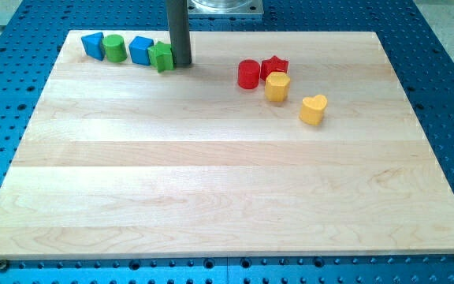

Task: Push the red blocks to the right

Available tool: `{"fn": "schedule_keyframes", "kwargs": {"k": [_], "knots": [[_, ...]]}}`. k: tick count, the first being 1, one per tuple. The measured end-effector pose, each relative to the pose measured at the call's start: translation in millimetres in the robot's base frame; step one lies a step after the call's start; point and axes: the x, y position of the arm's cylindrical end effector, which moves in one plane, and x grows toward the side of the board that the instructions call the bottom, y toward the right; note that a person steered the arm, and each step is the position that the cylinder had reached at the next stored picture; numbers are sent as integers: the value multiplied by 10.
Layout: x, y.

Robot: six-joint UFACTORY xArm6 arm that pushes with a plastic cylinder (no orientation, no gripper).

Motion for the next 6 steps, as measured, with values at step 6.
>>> {"fn": "schedule_keyframes", "kwargs": {"k": [6], "knots": [[213, 392]]}}
